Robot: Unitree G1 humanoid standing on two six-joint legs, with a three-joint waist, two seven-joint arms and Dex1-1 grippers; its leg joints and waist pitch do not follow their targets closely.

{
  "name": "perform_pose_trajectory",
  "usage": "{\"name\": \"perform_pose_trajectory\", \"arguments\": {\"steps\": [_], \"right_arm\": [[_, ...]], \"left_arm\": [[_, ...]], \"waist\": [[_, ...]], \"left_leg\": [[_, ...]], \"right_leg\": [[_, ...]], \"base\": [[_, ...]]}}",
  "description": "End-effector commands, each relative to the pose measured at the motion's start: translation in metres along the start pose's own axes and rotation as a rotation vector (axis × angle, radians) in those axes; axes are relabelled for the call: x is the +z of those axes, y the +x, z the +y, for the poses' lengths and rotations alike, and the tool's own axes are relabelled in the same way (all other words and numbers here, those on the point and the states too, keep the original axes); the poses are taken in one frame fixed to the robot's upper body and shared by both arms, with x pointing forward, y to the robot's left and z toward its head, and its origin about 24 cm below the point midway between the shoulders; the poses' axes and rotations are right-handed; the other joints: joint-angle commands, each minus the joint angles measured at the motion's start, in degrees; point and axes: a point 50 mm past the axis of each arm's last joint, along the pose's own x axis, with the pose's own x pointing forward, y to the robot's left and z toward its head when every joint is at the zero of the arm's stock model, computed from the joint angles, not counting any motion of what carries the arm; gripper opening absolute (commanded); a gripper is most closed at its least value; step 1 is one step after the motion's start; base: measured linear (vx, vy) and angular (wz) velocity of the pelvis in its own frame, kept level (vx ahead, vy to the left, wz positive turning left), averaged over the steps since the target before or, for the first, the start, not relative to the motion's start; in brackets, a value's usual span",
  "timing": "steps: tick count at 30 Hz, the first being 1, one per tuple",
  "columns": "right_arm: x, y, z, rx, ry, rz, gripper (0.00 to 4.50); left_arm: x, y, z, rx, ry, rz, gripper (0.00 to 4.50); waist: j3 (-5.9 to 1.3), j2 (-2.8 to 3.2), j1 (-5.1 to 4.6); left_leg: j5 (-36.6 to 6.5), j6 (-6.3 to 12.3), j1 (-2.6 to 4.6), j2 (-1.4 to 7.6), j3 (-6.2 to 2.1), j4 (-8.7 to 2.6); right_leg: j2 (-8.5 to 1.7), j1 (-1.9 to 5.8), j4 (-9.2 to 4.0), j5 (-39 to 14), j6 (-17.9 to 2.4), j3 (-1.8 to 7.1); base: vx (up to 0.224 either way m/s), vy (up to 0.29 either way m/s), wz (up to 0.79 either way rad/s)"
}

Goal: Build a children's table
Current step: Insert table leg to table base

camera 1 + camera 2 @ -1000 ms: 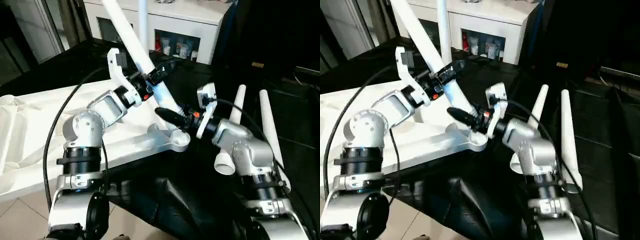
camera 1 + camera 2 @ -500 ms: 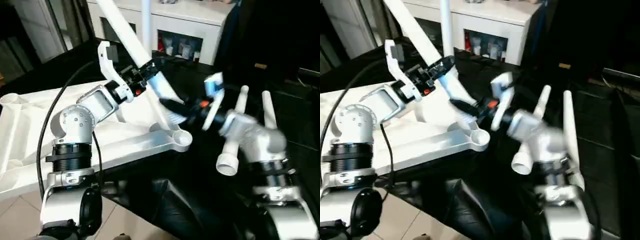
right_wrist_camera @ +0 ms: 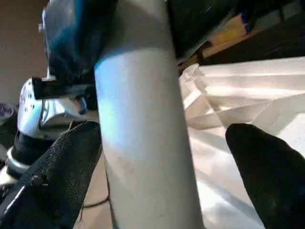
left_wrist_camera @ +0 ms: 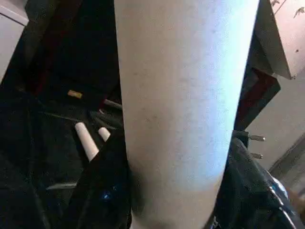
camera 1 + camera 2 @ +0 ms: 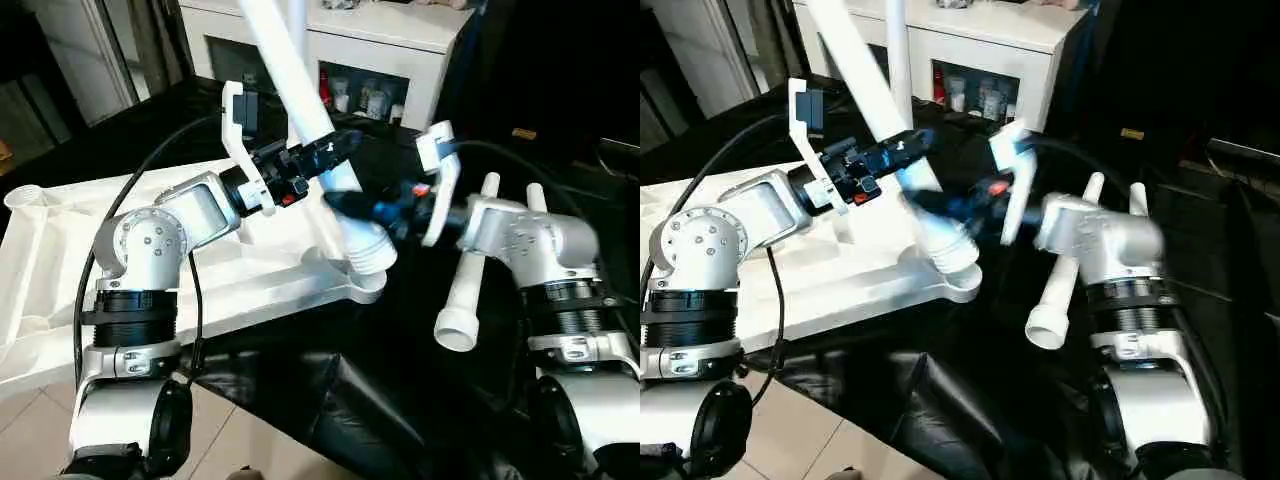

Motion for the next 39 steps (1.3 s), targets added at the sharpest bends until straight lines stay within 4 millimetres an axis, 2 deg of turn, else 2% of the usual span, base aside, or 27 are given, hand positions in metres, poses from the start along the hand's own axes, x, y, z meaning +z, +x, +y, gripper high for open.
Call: {"name": "perform_pose_trajectory", "arguments": {"steps": [1,5,6,7,8,9,10,11,13,19,21,24,25,27,28,29,31,32,33,34,35,36,37,38,39], "right_arm": [[0.001,0.004,0.006,0.012,-0.039,0.033,4.50],[-0.002,0.007,0.008,-0.004,-0.073,0.075,4.50],[-0.006,0.010,0.007,-0.052,-0.090,0.105,4.50],[-0.008,0.011,0.005,-0.082,-0.101,0.122,4.23],[-0.010,0.012,0.004,-0.106,-0.102,0.129,4.16],[-0.010,0.012,0.004,-0.110,-0.104,0.131,4.16],[-0.016,0.014,0.001,-0.164,-0.141,0.162,4.03],[-0.018,0.014,0.000,-0.174,-0.146,0.163,3.89],[-0.021,0.015,-0.001,-0.211,-0.172,0.164,3.78],[-0.034,0.028,-0.001,-0.314,-0.279,0.142,3.30],[-0.037,0.032,0.001,-0.325,-0.283,0.135,3.25],[-0.041,0.040,0.002,-0.343,-0.286,0.104,2.92],[-0.042,0.043,0.003,-0.352,-0.300,0.090,2.88],[-0.042,0.045,0.004,-0.353,-0.308,0.079,2.81],[-0.041,0.045,0.004,-0.352,-0.309,0.077,2.78],[-0.040,0.046,0.005,-0.344,-0.314,0.067,2.78],[-0.039,0.044,0.006,-0.325,-0.312,0.050,2.78],[-0.038,0.042,0.006,-0.316,-0.308,0.043,2.77],[-0.038,0.042,0.006,-0.308,-0.308,0.039,2.77],[-0.035,0.033,0.010,-0.199,-0.321,0.007,2.77],[-0.035,0.030,0.012,-0.169,-0.325,-0.004,2.77],[-0.033,0.027,0.016,-0.112,-0.321,-0.025,2.77],[-0.031,0.023,0.022,-0.029,-0.294,-0.057,2.77],[-0.029,0.018,0.027,0.042,-0.257,-0.080,2.77],[-0.027,0.010,0.033,0.146,-0.197,-0.103,2.77]], "left_arm": [[0.002,0.001,-0.006,-0.030,0.027,0.008,1.95],[0.001,0.001,-0.006,-0.020,0.036,0.012,1.95],[0.001,0.002,-0.005,0.005,0.053,0.011,1.95],[0.001,0.003,-0.003,0.026,0.060,0.007,1.95],[0.001,0.004,-0.002,0.045,0.071,0.006,1.95],[0.001,0.004,-0.001,0.049,0.074,0.006,1.95],[0.001,0.005,0.002,0.099,0.108,0.005,1.95],[0.001,0.005,0.003,0.106,0.115,0.007,1.95],[0.002,0.005,0.006,0.134,0.128,-0.005,1.95],[0.009,0.005,0.013,0.241,0.171,-0.066,1.93],[0.010,0.007,0.013,0.248,0.155,-0.073,1.93],[0.008,0.008,0.012,0.245,0.144,-0.070,1.93],[0.005,0.008,0.014,0.249,0.159,-0.050,1.93],[0.004,0.008,0.014,0.254,0.165,-0.046,1.93],[0.004,0.008,0.014,0.256,0.168,-0.048,1.93],[0.005,0.008,0.016,0.271,0.167,-0.065,1.93],[0.007,0.007,0.015,0.249,0.128,-0.102,2.49],[0.008,0.007,0.014,0.230,0.109,-0.117,2.63],[0.009,0.006,0.014,0.216,0.098,-0.123,2.63],[0.009,0.001,0.009,0.091,0.039,-0.138,2.68],[0.009,-0.001,0.008,0.064,0.036,-0.136,2.98],[0.008,-0.003,0.005,0.021,0.038,-0.125,2.98],[0.007,-0.006,0.001,-0.037,0.039,-0.104,3.06],[0.005,-0.008,-0.003,-0.095,0.040,-0.083,3.15],[0.003,-0.012,-0.011,-0.182,0.034,-0.046,3.15]], "waist": [[-4.82,-0.36,0.36],[-4.84,-0.41,0.45],[-4.79,-0.04,0.51],[-4.80,-0.24,0.36],[-4.80,0.19,0.43],[-4.81,0.03,0.38],[-4.82,0.22,0.50],[-4.83,0.08,0.45],[-4.93,0.20,0.44],[-4.94,0.41,0.23],[-4.97,0.45,0.14],[-4.94,0.55,0.06],[-4.97,0.97,0.03],[-4.93,0.79,-0.04],[-4.94,1.05,-0.05],[-4.97,0.94,-0.08],[-4.98,0.97,-0.03],[-4.89,0.56,-0.12],[-4.92,0.70,-0.03],[-4.97,0.45,0.06],[-5.00,0.43,0.17],[-5.07,0.54,0.25],[-5.10,0.98,0.18],[-5.00,0.78,0.07],[-5.05,1.09,0.10]], "left_leg": [[-1.09,1.31,-0.49,0.06,0.23,-2.98],[-1.07,0.86,-0.54,0.01,0.19,-3.00],[-1.06,0.73,-0.52,0.08,0.09,-3.06],[-1.18,0.47,-0.53,0.00,0.15,-3.06],[-1.36,0.04,-0.50,0.02,0.05,-3.07],[-1.42,0.05,-0.47,-0.01,0.12,-3.06],[-1.49,-0.14,-0.48,0.02,0.02,-3.10],[-1.62,-0.39,-0.43,-0.02,0.06,-3.09],[-1.54,-0.61,-0.50,0.00,0.01,-3.08],[-2.02,-1.19,-0.52,-0.02,-0.10,-3.07],[-2.18,-1.21,-0.47,0.00,-0.12,-3.12],[-2.77,-1.24,-0.49,-0.01,-0.19,-3.19],[-2.97,-1.21,-0.41,0.00,-0.25,-3.19],[-3.35,-1.26,-0.36,0.01,-0.27,-3.26],[-3.42,-1.35,-0.36,0.03,-0.30,-3.23],[-3.48,-1.40,-0.39,0.01,-0.29,-3.21],[-3.46,-1.29,-0.26,0.06,-0.28,-3.19],[-3.55,-1.14,-0.41,-0.03,-0.22,-3.20],[-3.58,-1.13,-0.41,-0.07,-0.21,-3.14],[-3.70,-0.67,-0.59,-0.20,-0.10,-3.04],[-3.75,-0.24,-0.55,-0.20,-0.02,-2.99],[-2.88,0.20,-0.52,0.00,-0.17,-2.98],[-2.82,0.90,-0.52,-0.03,-0.22,-2.92],[-3.18,1.51,-0.47,0.11,-0.21,-2.99],[-3.43,1.82,-0.43,0.11,-0.27,-2.97]], "right_leg": [[-3.64,4.63,-3.64,-4.22,-7.72,3.40],[-3.65,4.67,-3.62,-4.41,-7.08,3.42],[-3.67,4.58,-3.65,-4.64,-6.97,3.42],[-3.58,4.62,-3.73,-4.79,-6.67,3.39],[-3.67,4.58,-3.73,-5.20,-6.41,3.42],[-3.61,4.54,-3.88,-5.23,-6.20,3.43],[-3.65,4.57,-3.88,-5.26,-5.93,3.39],[-3.62,4.57,-3.96,-5.40,-5.55,3.38],[-3.64,4.61,-3.85,-4.94,-5.43,3.37],[-3.63,4.56,-3.70,-3.50,-6.02,3.34],[-3.62,4.62,-3.66,-3.33,-6.16,3.35],[-3.67,4.59,-3.69,-3.56,-6.36,3.34],[-3.65,4.52,-3.66,-3.58,-6.42,3.33],[-3.64,4.58,-3.76,-3.57,-6.40,3.35],[-3.62,4.55,-3.71,-3.12,-6.50,3.37],[-3.61,4.62,-3.64,-2.53,-6.61,3.38],[-3.56,4.55,-3.57,-1.61,-6.97,3.40],[-3.56,4.70,-3.58,-1.67,-7.16,3.42],[-3.61,4.75,-3.55,-1.90,-7.34,3.40],[-3.70,4.92,-3.55,-2.13,-7.36,3.39],[-3.73,4.95,-3.59,-2.06,-7.37,3.44],[-3.61,4.76,-3.31,-0.92,-7.82,3.48],[-3.55,4.78,-3.22,-0.06,-8.44,3.39],[-3.49,4.81,-3.35,0.14,-8.97,3.35],[-3.50,4.87,-3.21,0.25,-9.46,3.34]], "base": [[0.000,0.000,0.00],[0.000,0.000,0.00],[0.000,0.000,0.00],[0.000,0.000,0.00],[0.000,0.000,0.00],[0.000,0.000,0.00],[0.000,0.000,0.00],[0.000,0.000,0.00],[0.000,0.000,0.00],[0.000,0.000,0.00],[0.000,0.000,0.00],[0.000,0.000,0.00],[0.000,0.000,0.00],[0.000,0.000,0.00],[0.000,0.000,0.00],[0.000,0.000,0.00],[0.000,0.000,0.00],[0.000,0.000,0.00],[0.000,0.000,0.00],[0.000,0.000,0.00],[0.000,0.000,0.00],[0.000,0.000,0.00],[0.000,0.000,0.00],[0.000,0.000,0.00],[0.000,0.000,0.00]]}}
